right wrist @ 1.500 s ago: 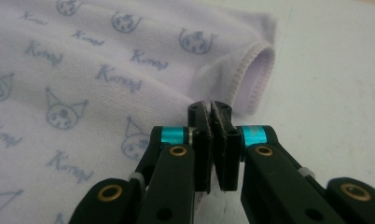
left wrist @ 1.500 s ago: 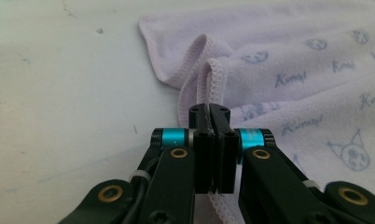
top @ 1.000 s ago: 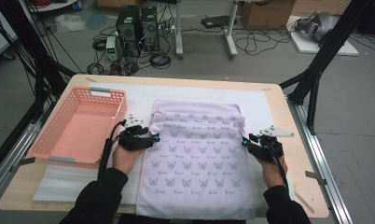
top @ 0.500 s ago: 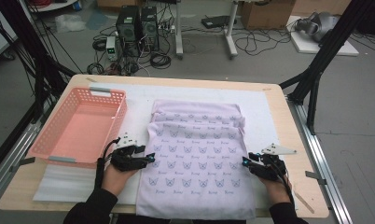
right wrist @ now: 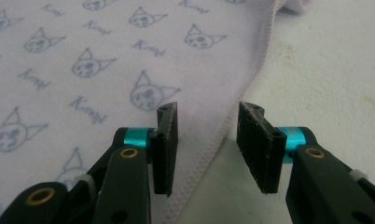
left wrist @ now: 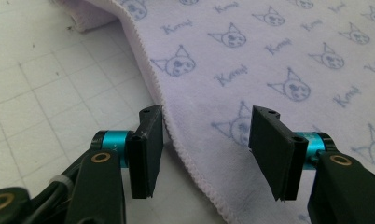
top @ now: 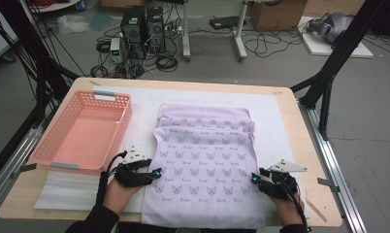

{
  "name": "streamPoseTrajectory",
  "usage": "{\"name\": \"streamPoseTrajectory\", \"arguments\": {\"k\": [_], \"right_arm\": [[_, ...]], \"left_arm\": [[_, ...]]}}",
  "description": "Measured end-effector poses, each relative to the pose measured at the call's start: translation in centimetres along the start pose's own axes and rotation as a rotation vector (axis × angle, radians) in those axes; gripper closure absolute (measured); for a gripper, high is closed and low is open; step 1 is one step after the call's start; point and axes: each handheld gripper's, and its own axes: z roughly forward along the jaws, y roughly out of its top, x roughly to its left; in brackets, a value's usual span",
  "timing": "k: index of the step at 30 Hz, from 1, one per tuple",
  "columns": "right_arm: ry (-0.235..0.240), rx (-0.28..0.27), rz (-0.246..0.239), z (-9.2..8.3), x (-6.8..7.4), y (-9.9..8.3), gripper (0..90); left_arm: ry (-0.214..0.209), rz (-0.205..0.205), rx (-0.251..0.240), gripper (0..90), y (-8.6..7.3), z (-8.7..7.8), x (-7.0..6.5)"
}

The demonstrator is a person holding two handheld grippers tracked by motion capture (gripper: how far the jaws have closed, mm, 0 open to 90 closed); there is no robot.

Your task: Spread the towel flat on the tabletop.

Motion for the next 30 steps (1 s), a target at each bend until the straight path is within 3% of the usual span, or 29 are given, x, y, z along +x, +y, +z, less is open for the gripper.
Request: {"name": "streamPoseTrajectory", "arguments": {"k": [3, 8, 10, 11, 12, 15, 21, 25, 28, 30], "right_arm": [[-0.007, 0.003, -0.007, -0.3, 0.1, -0.3, 56.6], [-0.007, 0.01, -0.012, -0.4, 0.5, -0.3, 61.6], [0.004, 0.016, -0.01, -0.4, 0.5, -0.3, 67.6], [0.006, 0.018, -0.013, -0.4, 0.6, -0.2, 70.8], [0.016, 0.02, -0.017, -0.4, 0.6, -0.2, 76.4], [0.041, 0.027, -0.02, -0.4, 0.8, -0.1, 85.7], [0.052, 0.029, 0.007, -0.6, 0.8, -0.2, 86.9], [0.064, 0.043, -0.002, -1.2, 1.0, -0.5, 86.9], [0.07, 0.053, -0.01, -1.7, 1.2, -0.8, 87.1], [0.064, 0.046, -0.011, -2.0, 1.2, -1.0, 86.9]], "left_arm": [[0.013, 0.014, 0.006, 45.5, -0.2, -0.2, -0.3], [0.041, 0.026, 0.02, 60.3, -0.4, -0.7, -0.5], [0.01, 0.036, 0.032, 70.5, -0.4, -1.0, -0.4], [-0.032, 0.031, 0.038, 80.5, -0.5, -1.0, -0.2], [-0.037, 0.029, 0.037, 86.3, -0.5, -1.1, -0.2], [-0.038, 0.024, 0.042, 87.1, -0.5, -1.1, -0.1], [-0.067, -0.023, 0.047, 87.4, -0.9, -1.8, -0.1], [-0.087, -0.032, 0.051, 87.5, -1.5, -2.6, -0.3], [-0.085, -0.022, 0.052, 87.5, -1.7, -3.1, -0.6], [-0.072, -0.034, 0.027, 87.3, -1.7, -3.3, -0.5]]}}
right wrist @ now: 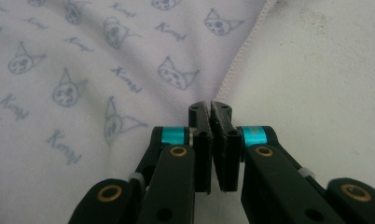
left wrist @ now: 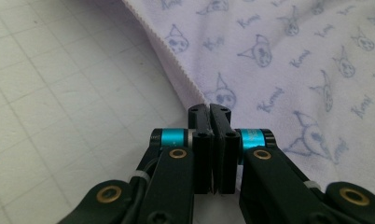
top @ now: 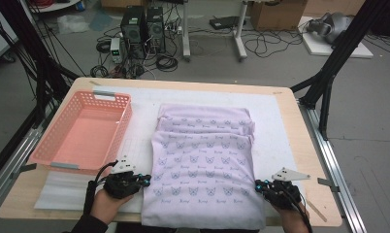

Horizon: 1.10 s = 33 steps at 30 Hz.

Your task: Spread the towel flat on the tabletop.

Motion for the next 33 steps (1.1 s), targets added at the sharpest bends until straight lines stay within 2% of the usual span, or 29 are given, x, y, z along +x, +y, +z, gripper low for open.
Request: {"name": "streamPoseTrajectory", "arguments": {"k": [3, 4, 5, 6, 7, 9, 14, 16, 17, 18, 19, 22, 24, 26, 29, 31, 33], "right_arm": [[-0.015, -0.032, 0.031, 0.0, -0.4, 0.1, 86.4], [-0.024, -0.029, 0.028, 0.2, -0.6, 0.2, 86.6], [-0.033, -0.024, 0.021, 0.5, -0.8, 0.4, 87.0], [-0.038, -0.015, 0.017, 0.9, -1.1, 0.6, 87.3], [-0.039, -0.019, 0.023, 1.1, -1.3, 0.9, 87.7], [-0.064, -0.022, 0.02, 1.4, -1.6, 1.3, 88.3], [-0.103, -0.045, 0.054, 1.5, -1.9, 1.6, 88.3], [-0.096, -0.047, 0.059, 1.5, -1.8, 1.5, 87.6], [-0.092, -0.047, 0.061, 1.3, -1.7, 1.3, 86.4], [-0.092, -0.057, 0.059, 1.1, -1.7, 1.2, 80.9], [-0.092, -0.067, 0.068, 0.8, -1.7, 1.2, 75.0], [-0.068, -0.105, 0.089, -0.5, -1.6, 0.9, 67.7], [-0.053, -0.103, 0.075, -1.1, -1.3, 0.4, 64.7], [-0.06, -0.107, 0.074, -1.6, -1.0, -0.1, 61.3], [-0.074, -0.143, 0.115, -2.6, -1.4, -0.4, 61.3], [-0.047, -0.159, 0.142, -3.0, -1.4, -0.6, 61.0], [-0.009, -0.142, 0.131, -2.8, -0.8, -0.7, 60.7]], "left_arm": [[0.033, -0.026, -0.033, 80.1, -0.1, 0.4, 0.3], [0.044, -0.024, -0.024, 81.6, 0.0, 0.7, 0.6], [0.044, -0.026, -0.017, 87.0, 0.2, 1.0, 0.9], [0.039, -0.038, -0.018, 87.7, 0.4, 1.2, 1.1], [0.047, -0.03, -0.009, 88.2, 0.7, 1.4, 1.2], [0.084, -0.005, -0.001, 88.7, 1.1, 1.6, 1.2], [0.163, -0.018, -0.021, 88.7, 1.9, 2.5, 1.7], [0.167, -0.036, -0.024, 88.5, 1.9, 2.6, 1.7], [0.159, -0.047, -0.035, 87.3, 1.8, 2.5, 1.6], [0.149, -0.053, -0.036, 79.7, 1.6, 2.3, 1.6], [0.127, -0.076, -0.034, 66.2, 1.4, 2.0, 1.5], [0.081, -0.079, -0.06, 56.6, 0.6, 0.8, 1.0], [0.055, -0.07, -0.072, 53.5, 0.1, 0.2, 0.6], [0.035, -0.073, -0.08, 50.5, -0.3, -0.4, 0.3], [0.015, -0.067, -0.08, 49.9, -0.6, -0.7, -0.1], [-0.001, -0.066, -0.068, 50.0, -0.9, -0.7, -0.5], [-0.008, -0.063, -0.054, 50.2, -1.2, -0.8, -0.9]]}}
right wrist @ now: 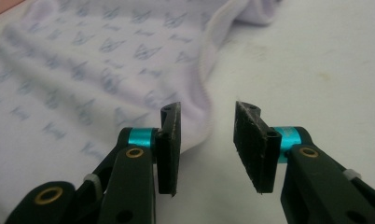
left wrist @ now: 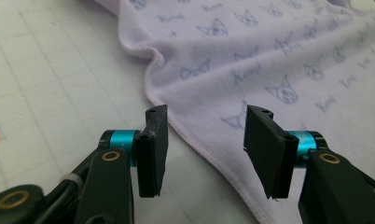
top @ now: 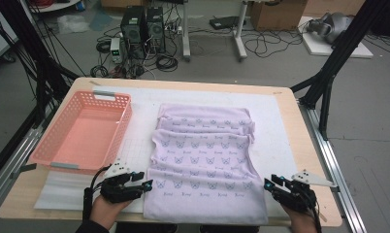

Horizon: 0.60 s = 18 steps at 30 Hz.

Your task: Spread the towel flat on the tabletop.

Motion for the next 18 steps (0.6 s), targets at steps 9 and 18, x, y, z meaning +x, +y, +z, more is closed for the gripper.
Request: {"name": "streamPoseTrajectory", "arguments": {"k": [9, 18], "right_arm": [[-0.022, 0.126, -0.042, 1.8, 1.2, -0.9, 65.3], [-0.005, 0.057, -0.008, 0.1, 1.9, -0.3, 55.2]], "left_arm": [[0.031, 0.1, 0.036, 83.7, -1.2, -0.2, -2.1], [0.026, 0.093, 0.039, 86.7, -1.3, -0.4, -2.2]]}}
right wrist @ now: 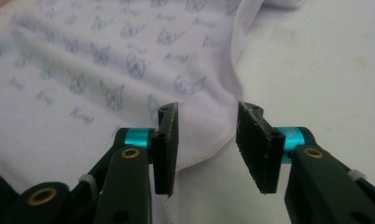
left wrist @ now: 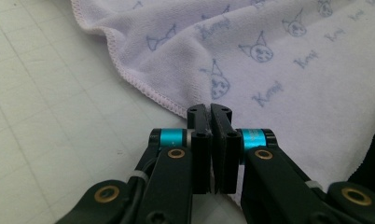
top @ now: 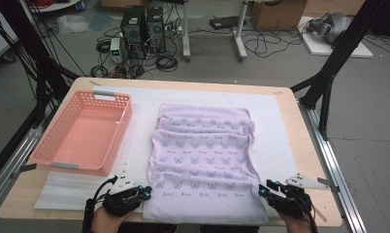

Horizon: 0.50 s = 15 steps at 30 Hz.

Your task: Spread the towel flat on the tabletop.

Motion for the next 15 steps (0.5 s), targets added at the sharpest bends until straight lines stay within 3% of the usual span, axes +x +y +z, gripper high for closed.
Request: {"name": "streamPoseTrajectory", "arguments": {"k": [2, 3, 5, 6, 7, 11, 15], "right_arm": [[-0.026, 0.05, -0.003, 0.8, 0.3, -0.4, 53.5], [-0.033, 0.077, 0.002, 1.1, 0.2, -0.6, 57.3], [-0.076, 0.089, -0.031, 1.3, 0.3, -0.8, 73.3], [-0.066, 0.095, -0.031, 1.2, 0.2, -0.8, 85.2], [-0.04, 0.097, -0.027, 1.1, 0.0, -0.9, 86.0], [-0.038, 0.125, -0.065, 0.4, 0.3, -1.1, 87.6], [-0.014, 0.13, -0.063, -0.9, 0.0, -1.7, 87.9]], "left_arm": [[-0.016, -0.009, 0.001, 86.9, -0.1, -0.1, 0.1], [-0.019, -0.005, 0.005, 87.0, -0.1, -0.1, 0.2], [-0.032, -0.006, 0.014, 87.1, -0.1, -0.3, 0.3], [-0.035, -0.012, 0.015, 87.1, -0.1, -0.3, 0.3], [-0.041, -0.012, 0.02, 87.2, -0.1, -0.4, 0.4], [-0.078, -0.02, 0.04, 87.3, -0.4, -1.0, 0.3], [-0.108, -0.014, 0.053, 87.4, -0.5, -1.9, 0.4]]}}
